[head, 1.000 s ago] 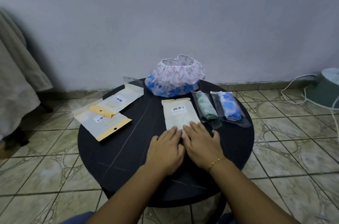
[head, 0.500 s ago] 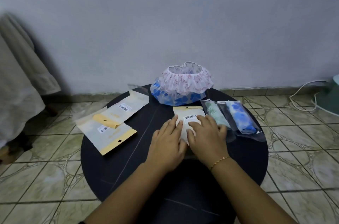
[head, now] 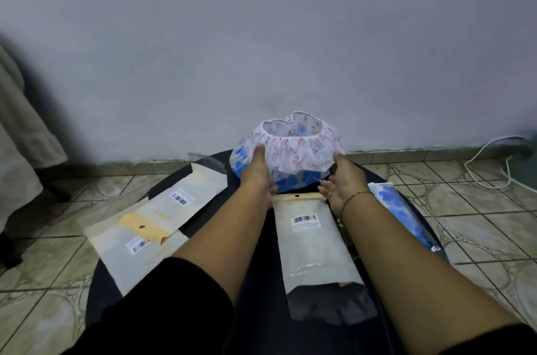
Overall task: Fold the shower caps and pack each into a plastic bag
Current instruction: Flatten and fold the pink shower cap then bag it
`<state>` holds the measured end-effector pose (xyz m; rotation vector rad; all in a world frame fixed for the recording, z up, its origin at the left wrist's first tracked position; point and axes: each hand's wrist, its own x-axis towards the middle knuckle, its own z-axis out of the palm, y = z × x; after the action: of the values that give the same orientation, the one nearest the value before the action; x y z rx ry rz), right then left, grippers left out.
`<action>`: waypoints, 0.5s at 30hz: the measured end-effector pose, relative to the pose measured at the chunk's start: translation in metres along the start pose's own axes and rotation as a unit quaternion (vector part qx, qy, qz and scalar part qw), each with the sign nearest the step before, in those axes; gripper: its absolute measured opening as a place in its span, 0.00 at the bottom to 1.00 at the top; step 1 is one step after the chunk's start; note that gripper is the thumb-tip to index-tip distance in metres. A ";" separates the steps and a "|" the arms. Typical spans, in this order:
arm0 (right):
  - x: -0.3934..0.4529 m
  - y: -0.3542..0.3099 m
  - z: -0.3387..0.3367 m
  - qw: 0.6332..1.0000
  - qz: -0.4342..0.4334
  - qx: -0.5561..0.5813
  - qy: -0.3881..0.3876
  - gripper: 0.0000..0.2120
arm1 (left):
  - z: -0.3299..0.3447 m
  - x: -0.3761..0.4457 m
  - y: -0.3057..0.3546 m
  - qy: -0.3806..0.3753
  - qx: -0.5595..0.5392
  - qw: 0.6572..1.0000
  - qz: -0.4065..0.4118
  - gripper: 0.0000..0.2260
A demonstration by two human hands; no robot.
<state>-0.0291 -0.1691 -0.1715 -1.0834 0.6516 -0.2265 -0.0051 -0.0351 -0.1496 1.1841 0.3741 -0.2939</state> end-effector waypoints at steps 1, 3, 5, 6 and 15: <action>0.007 -0.002 0.000 1.000 0.010 0.016 -0.005 0.24 | 0.003 0.009 0.000 0.003 0.003 1.000 -0.001 0.18; 0.014 -0.005 0.002 0.999 0.022 0.035 -0.014 0.23 | 0.004 0.025 0.000 0.012 0.028 1.000 0.001 0.20; 0.020 -0.008 0.003 0.998 0.028 0.045 -0.020 0.21 | 0.002 0.035 -0.002 0.017 0.051 0.999 0.010 0.20; 0.022 -0.009 0.003 0.998 0.027 0.050 -0.021 0.20 | 0.001 0.039 -0.004 0.015 0.049 0.999 0.013 0.19; -0.003 0.001 -0.006 0.992 -0.014 0.127 -0.019 0.27 | -0.029 0.030 -0.014 -0.046 -0.051 0.996 0.059 0.28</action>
<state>-0.0353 -0.1712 -0.1727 -0.8492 0.5578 -0.3039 0.0122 -0.0135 -0.1835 1.0836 0.2347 -0.2225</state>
